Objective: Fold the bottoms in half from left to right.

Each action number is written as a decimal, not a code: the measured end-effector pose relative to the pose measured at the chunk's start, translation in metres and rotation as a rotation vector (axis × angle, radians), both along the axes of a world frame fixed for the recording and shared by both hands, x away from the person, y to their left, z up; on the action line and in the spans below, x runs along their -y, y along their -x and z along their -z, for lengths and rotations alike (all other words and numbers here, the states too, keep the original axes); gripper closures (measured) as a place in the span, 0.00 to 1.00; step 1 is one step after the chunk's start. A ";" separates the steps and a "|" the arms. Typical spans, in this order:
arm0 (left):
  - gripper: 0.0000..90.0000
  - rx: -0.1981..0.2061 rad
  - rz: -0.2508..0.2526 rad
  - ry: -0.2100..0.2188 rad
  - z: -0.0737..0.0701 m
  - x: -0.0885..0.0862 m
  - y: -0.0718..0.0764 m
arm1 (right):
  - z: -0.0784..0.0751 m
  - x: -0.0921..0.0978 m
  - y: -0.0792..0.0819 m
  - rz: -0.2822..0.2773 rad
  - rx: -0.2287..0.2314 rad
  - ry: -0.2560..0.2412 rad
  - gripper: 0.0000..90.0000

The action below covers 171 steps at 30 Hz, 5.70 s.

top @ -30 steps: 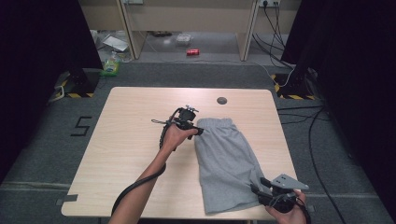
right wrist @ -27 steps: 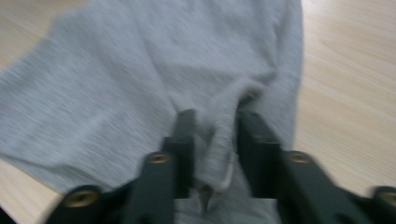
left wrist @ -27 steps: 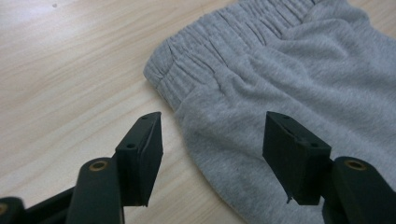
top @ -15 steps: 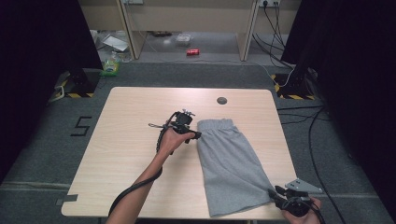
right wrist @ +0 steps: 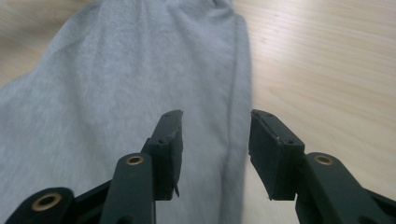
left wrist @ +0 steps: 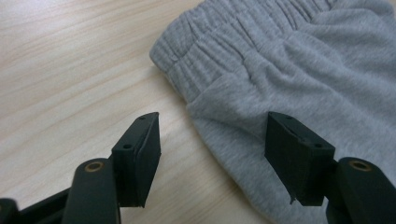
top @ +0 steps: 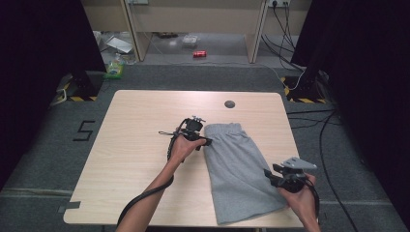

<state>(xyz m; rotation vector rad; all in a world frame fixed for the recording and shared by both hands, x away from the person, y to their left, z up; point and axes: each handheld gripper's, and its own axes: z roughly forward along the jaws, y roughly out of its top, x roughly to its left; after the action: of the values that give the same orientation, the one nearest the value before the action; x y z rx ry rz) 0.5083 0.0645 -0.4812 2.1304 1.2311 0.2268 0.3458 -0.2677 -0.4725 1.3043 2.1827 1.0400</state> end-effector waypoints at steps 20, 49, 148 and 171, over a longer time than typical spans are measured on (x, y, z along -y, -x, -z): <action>0.41 0.012 -0.002 -0.021 0.000 0.012 -0.003 | 0.013 -0.015 -0.060 0.015 -0.027 0.017 1.00; 0.41 0.006 -0.007 -0.022 0.001 0.010 -0.004 | 0.016 0.010 -0.055 0.113 -0.035 -0.035 0.74; 0.69 0.075 -0.044 -0.297 0.009 -0.060 -0.032 | 0.041 -0.265 0.055 -0.559 -0.084 -0.002 0.60; 0.69 0.077 -0.051 -0.277 0.010 -0.070 -0.034 | 0.029 -0.274 0.041 -0.558 -0.119 -0.076 0.53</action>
<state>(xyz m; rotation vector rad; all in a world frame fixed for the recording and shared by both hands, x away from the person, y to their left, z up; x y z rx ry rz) 0.5423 0.1347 -0.4912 2.3004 1.2700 0.5236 0.3048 0.0066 -0.5013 0.8100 2.7032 1.2755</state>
